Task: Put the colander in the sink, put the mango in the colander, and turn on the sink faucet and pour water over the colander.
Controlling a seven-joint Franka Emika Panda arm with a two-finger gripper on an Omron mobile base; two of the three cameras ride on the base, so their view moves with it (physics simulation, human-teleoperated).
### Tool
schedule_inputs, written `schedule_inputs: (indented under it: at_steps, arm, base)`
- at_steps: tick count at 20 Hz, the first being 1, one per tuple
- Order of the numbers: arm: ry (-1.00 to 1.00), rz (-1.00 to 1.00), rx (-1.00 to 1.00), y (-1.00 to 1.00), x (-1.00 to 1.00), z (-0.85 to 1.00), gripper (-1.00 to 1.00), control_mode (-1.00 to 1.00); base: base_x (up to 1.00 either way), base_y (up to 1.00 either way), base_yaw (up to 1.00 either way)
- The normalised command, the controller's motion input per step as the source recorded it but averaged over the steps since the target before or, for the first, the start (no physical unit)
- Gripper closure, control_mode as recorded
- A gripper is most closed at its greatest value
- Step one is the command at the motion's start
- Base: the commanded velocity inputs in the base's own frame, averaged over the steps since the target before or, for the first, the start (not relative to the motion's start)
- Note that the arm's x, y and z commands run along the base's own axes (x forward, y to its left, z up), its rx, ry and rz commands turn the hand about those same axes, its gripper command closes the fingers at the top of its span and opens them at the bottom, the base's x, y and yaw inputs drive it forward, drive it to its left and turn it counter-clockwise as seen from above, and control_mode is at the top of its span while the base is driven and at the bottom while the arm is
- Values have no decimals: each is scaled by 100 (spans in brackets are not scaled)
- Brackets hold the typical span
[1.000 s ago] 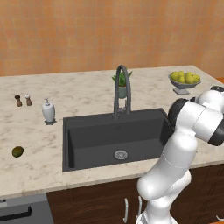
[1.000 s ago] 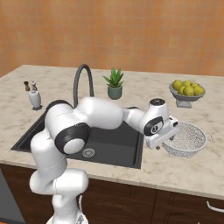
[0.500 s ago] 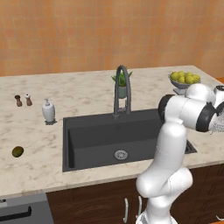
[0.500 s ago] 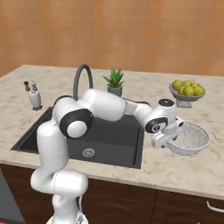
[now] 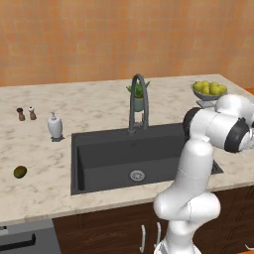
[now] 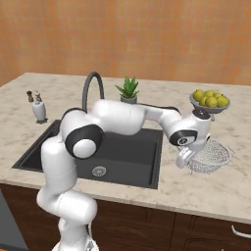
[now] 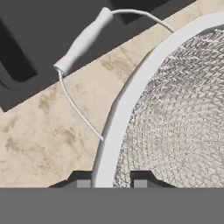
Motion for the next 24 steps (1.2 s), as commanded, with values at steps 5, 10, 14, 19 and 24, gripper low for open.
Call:
schedule_inputs:
  at_steps: [5,10,14,19,24]
  arm:
    - [-16,41,-13,41,-57,38,100,-100]
    - [-29,40,-21,61,-62,27,100,-100]
    - [-21,36,-13,75,-47,5,100,-100]
    - [-3,44,-2,61,-8,26,100,-100]
    - [3,46,0,72,1,7,100,-100]
  base:
    - [0,0,0]
    - [0,0,0]
    - [0,0,0]
    - [0,0,0]
    - [0,0,0]
